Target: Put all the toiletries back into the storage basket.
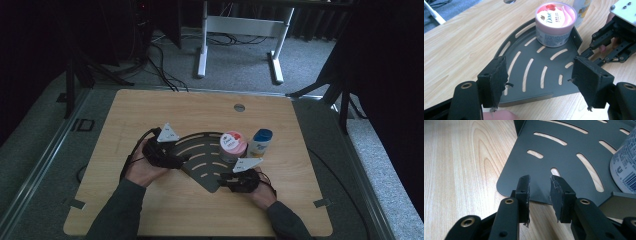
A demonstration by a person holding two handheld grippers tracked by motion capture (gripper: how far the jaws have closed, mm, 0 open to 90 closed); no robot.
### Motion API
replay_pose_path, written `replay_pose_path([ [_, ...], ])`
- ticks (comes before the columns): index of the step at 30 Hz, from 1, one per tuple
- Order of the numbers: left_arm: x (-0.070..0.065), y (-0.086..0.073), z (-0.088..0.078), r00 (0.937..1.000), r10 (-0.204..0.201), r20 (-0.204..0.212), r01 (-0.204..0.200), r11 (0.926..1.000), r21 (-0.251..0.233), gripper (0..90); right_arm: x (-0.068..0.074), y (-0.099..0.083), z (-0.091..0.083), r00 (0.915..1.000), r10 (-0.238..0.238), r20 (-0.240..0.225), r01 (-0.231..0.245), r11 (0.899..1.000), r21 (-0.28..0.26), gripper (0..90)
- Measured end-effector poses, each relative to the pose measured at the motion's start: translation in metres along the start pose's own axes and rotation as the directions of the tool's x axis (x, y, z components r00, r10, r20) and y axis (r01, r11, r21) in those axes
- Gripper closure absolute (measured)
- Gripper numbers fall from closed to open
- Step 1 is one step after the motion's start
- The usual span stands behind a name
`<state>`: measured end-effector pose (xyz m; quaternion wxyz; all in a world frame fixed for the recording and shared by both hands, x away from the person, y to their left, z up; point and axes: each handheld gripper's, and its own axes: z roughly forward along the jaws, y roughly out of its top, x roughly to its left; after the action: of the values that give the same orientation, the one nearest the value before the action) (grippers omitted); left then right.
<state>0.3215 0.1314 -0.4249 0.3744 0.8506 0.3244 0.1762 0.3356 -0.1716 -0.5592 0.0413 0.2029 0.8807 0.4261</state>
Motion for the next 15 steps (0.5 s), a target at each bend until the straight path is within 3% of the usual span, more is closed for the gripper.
replay_pose_path([
  [15, 0.011, -0.002, -0.016, 0.9991, -0.01, -0.04, 0.009, 0.9999, -0.013, 27.5, 0.0, 0.0, 0.0, 1.0, 0.004, -0.002, -0.004, 1.0, 0.001, 68.5],
])
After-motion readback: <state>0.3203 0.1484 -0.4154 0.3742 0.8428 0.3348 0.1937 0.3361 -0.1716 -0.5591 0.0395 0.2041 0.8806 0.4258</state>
